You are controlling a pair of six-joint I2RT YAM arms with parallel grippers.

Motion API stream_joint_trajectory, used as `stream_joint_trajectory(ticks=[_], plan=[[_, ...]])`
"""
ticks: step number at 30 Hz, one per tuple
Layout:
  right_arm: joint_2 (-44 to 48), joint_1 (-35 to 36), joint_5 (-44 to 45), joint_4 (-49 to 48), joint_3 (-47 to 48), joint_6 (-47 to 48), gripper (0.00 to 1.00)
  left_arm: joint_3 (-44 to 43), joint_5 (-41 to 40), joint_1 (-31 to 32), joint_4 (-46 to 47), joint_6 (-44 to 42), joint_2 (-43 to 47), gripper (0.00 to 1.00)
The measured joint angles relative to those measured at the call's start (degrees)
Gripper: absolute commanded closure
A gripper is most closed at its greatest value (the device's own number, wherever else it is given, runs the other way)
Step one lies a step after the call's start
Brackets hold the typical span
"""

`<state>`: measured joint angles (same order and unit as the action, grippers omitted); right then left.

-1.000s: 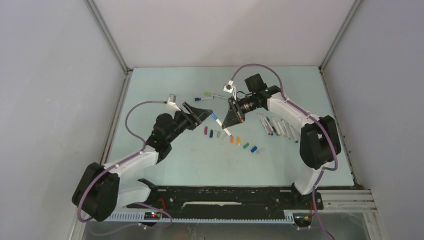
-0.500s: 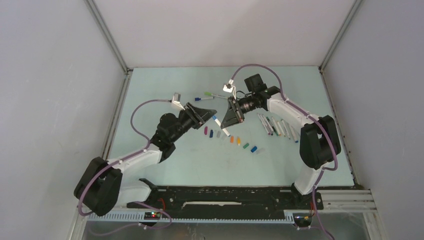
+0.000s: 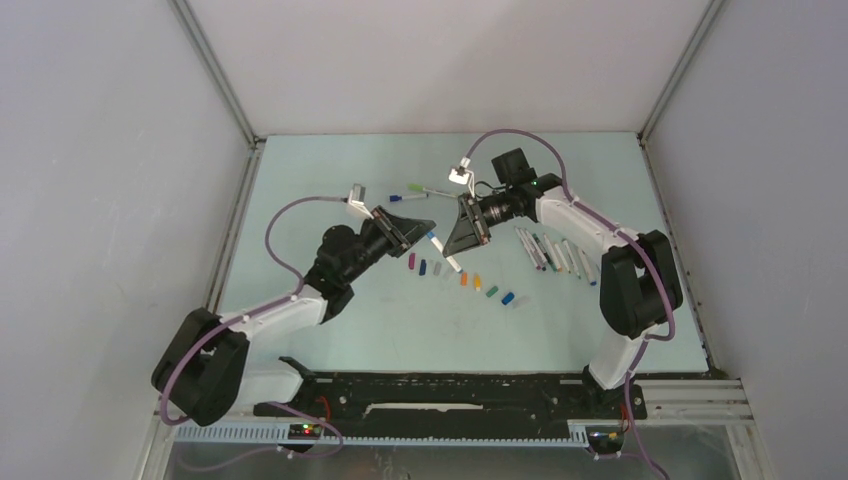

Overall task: Open the pen caps
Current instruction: Open the pen cap from the pen.

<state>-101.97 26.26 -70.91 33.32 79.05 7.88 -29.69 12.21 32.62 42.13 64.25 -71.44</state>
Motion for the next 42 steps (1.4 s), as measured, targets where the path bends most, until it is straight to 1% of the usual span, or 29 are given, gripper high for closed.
stream_joint_trajectory(ticks=[2,3,5,6,8,10,11,12,13,16,17,19,20,22,24,28,31,34,36,37,40,41,42], plan=[[0.0,0.0,-0.2,-0.4,-0.3,-0.6,1.00,-0.1,0.2,0.0,0.1,-0.2,-0.3,1.00],[0.0,-0.1,-0.2,-0.6,-0.5,-0.9,0.97,-0.1,0.2,0.1,0.1,-0.3,-0.5,1.00],[0.0,-0.2,-0.4,-0.8,-0.6,-1.4,0.80,-0.1,0.1,0.2,0.1,-0.5,-0.5,1.00],[-0.1,-0.2,-0.4,-0.9,-0.6,-1.6,0.74,-0.2,0.0,0.2,0.1,-0.9,-0.5,1.00],[-0.2,-0.1,-0.7,-1.2,-0.7,-2.3,0.66,-0.5,-0.4,0.4,-0.5,-1.8,-0.5,1.00],[-0.2,0.0,-0.9,-2.1,-0.8,-3.0,0.64,-1.5,-0.5,1.0,-2.4,-3.0,-0.3,1.00],[-0.2,0.1,-0.9,-2.4,-0.8,-3.2,0.64,-2.0,-0.5,1.5,-3.3,-3.5,-0.1,1.00],[-0.3,0.3,-0.9,-2.7,-0.9,-3.4,0.66,-2.6,-0.6,1.9,-4.1,-4.2,0.1,1.00],[-0.2,0.5,-0.9,-2.8,-0.9,-3.5,0.73,-2.9,-0.6,2.1,-4.6,-4.7,0.3,1.00],[-0.3,1.6,-1.1,-3.4,-0.9,-3.9,0.96,-3.5,-1.4,2.5,-6.3,-6.4,1.0,1.00],[-0.3,1.9,-1.1,-3.6,-0.9,-4.2,1.00,-3.5,-1.6,2.5,-6.7,-6.6,1.2,1.00],[-0.4,2.3,-0.9,-3.8,-0.9,-4.5,1.00,-3.5,-1.9,2.5,-7.5,-7.3,1.6,1.00],[-0.5,2.2,-1.0,-4.0,-1.0,-4.5,1.00,-3.5,-2.1,2.5,-7.8,-7.4,1.8,0.96],[-0.6,2.3,-1.1,-4.2,-1.0,-4.5,1.00,-3.5,-2.3,2.5,-8.4,-7.8,2.1,0.79],[-0.7,2.3,-1.1,-4.3,-1.0,-4.5,1.00,-3.5,-2.4,2.5,-8.7,-7.8,2.2,0.66],[-0.7,2.3,-1.1,-4.4,-1.0,-4.6,1.00,-3.5,-1.5,2.6,-9.2,-8.4,2.2,0.58],[-0.7,2.3,-1.1,-4.4,-1.0,-4.6,1.00,-3.5,-0.5,2.6,-9.2,-8.7,2.2,0.56],[-0.7,2.2,-1.1,-4.5,-1.0,-4.7,1.00,-3.5,0.5,2.6,-9.2,-8.8,2.2,0.58],[-0.7,2.1,-1.1,-4.6,-1.0,-4.7,1.00,-3.5,0.7,2.6,-9.1,-8.8,2.2,0.63],[-0.7,2.1,-1.1,-4.6,-1.0,-4.7,1.00,-3.5,0.9,2.6,-9.0,-8.8,2.2,0.68],[-0.7,2.1,-1.5,-4.6,-1.0,-4.7,1.00,-3.5,1.4,2.6,-8.9,-8.9,2.2,0.97],[-0.7,2.1,-1.8,-4.6,-1.0,-4.7,1.00,-3.5,1.3,2.5,-9.0,-8.8,2.1,1.00],[-0.7,2.1,-1.7,-4.7,-1.0,-4.7,1.00,-3.5,1.5,2.5,-8.8,-8.8,2.0,1.00]])
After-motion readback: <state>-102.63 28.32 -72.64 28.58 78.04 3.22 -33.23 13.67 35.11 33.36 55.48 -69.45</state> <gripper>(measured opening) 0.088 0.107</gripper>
